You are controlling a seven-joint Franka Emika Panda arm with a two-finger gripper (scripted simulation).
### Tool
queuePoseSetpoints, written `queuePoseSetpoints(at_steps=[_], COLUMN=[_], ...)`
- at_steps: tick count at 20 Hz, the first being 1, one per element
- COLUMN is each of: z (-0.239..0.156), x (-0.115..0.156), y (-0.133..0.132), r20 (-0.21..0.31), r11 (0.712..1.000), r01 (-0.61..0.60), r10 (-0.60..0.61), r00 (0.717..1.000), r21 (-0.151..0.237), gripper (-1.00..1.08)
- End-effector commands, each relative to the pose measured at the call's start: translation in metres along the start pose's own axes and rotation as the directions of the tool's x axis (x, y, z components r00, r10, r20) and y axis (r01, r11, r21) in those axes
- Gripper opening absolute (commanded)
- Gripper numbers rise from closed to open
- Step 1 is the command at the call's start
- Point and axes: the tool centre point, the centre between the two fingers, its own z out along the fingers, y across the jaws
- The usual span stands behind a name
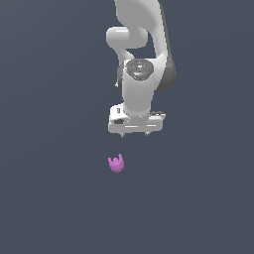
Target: Pick up the object and move it to a goal position.
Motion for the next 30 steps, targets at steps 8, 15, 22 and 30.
queuePoseSetpoints(at_steps=[8,15,22,30], z=[0.020,0.047,0.068,0.076], x=[0.024,0.050,0.066,0.071], y=[0.023,0.052,0.073,0.082], r20=[-0.008,-0.017,-0.023,-0.025], r11=[0.995,0.974,0.950,0.939], r01=[0.103,0.228,0.311,0.343], r10=[-0.103,-0.228,-0.311,-0.343], r00=[0.995,0.974,0.950,0.939], r21=[-0.004,-0.010,-0.015,-0.017], gripper=[1.00,1.00,1.00,1.00])
